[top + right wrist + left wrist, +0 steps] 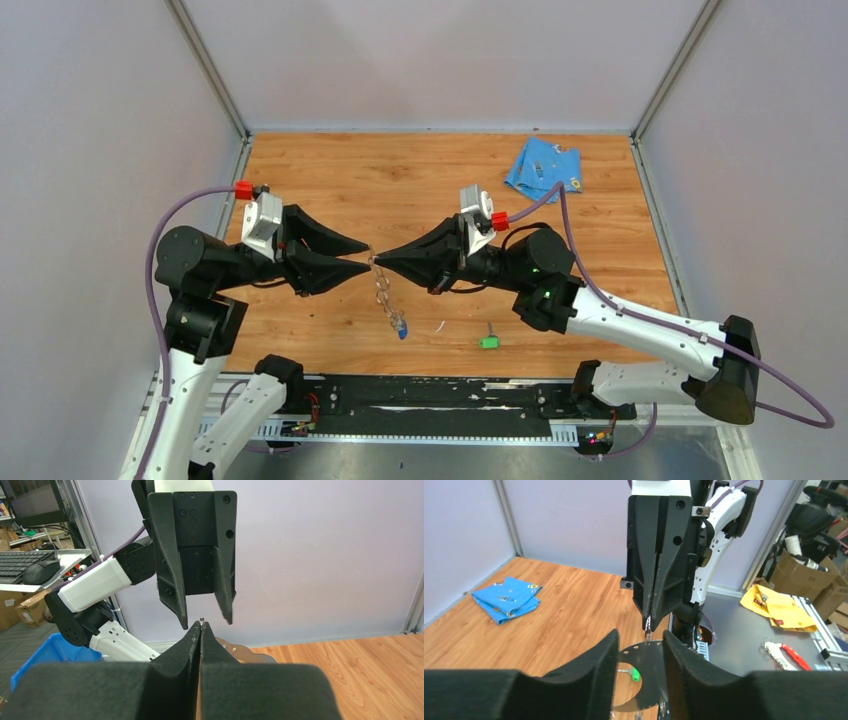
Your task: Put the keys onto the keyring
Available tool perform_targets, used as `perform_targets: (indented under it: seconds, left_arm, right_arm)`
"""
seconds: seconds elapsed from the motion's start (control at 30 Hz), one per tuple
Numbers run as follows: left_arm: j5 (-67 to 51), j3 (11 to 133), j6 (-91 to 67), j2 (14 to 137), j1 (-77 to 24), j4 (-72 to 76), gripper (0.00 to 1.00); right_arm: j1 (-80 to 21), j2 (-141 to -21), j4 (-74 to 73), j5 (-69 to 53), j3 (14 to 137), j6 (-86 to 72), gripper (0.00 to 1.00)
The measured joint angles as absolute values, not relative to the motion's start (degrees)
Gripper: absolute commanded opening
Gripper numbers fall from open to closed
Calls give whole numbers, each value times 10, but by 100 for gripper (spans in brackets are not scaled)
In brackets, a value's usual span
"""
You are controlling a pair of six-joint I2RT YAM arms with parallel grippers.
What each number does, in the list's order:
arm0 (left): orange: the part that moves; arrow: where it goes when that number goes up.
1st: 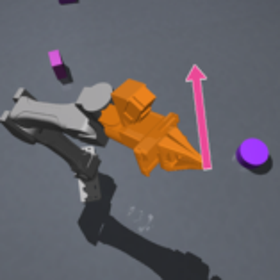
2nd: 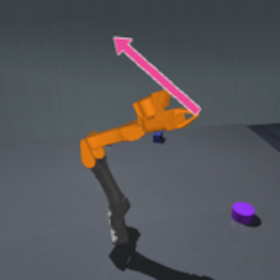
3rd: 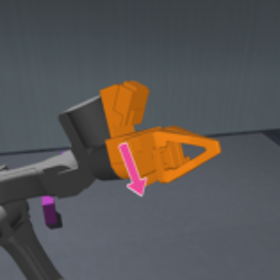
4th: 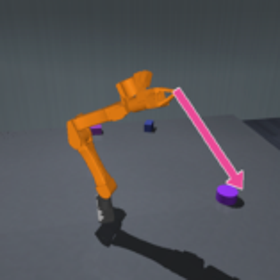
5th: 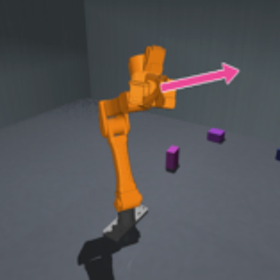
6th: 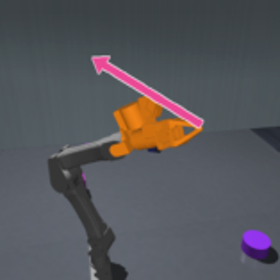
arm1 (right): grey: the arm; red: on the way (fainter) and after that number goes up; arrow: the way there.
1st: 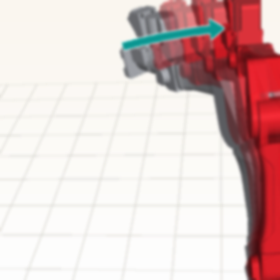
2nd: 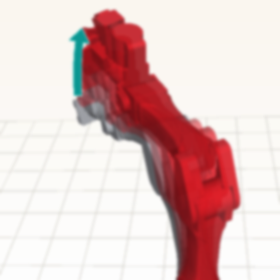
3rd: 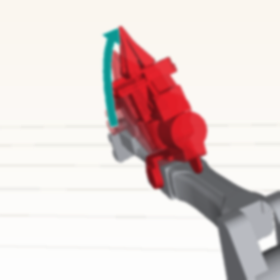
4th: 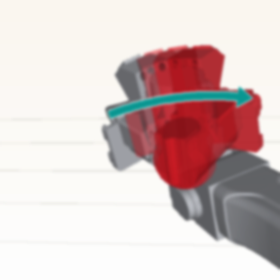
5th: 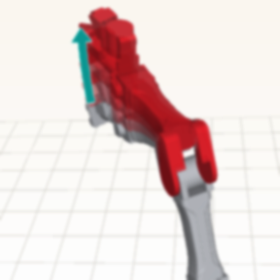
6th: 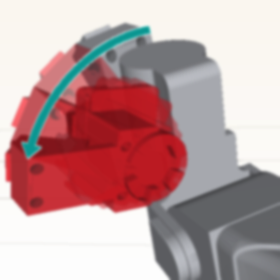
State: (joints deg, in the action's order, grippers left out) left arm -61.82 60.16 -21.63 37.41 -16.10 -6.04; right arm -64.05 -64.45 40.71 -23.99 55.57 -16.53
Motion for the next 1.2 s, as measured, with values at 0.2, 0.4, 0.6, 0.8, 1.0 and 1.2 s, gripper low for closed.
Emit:
perform_targets:
  seconds: [0.2, 0.4, 0.6, 0.8, 1.0, 1.2]
  left_arm:
    - [-630, 595, -205, 374, -166, -79, 32]
    - [-622, 621, -107, 369, -166, -190, 40]
    - [-589, 622, -57, 340, -167, -218, 36]
    - [-585, 553, -101, 323, -167, -144, 29]
    - [-584, 535, -150, 352, -177, -81, 24]
    - [-583, 537, -166, 356, -208, -53, 24]
  right_arm:
    - [-641, -656, 421, -240, 553, -179, 0]
    - [-640, -656, 430, -240, 551, -185, 0]
    - [-640, -655, 439, -240, 549, -189, 0]
    - [-640, -655, 452, -240, 547, -201, 0]
    - [-640, -656, 472, -240, 545, -214, 0]
    - [-640, -665, 484, -240, 544, -219, 0]
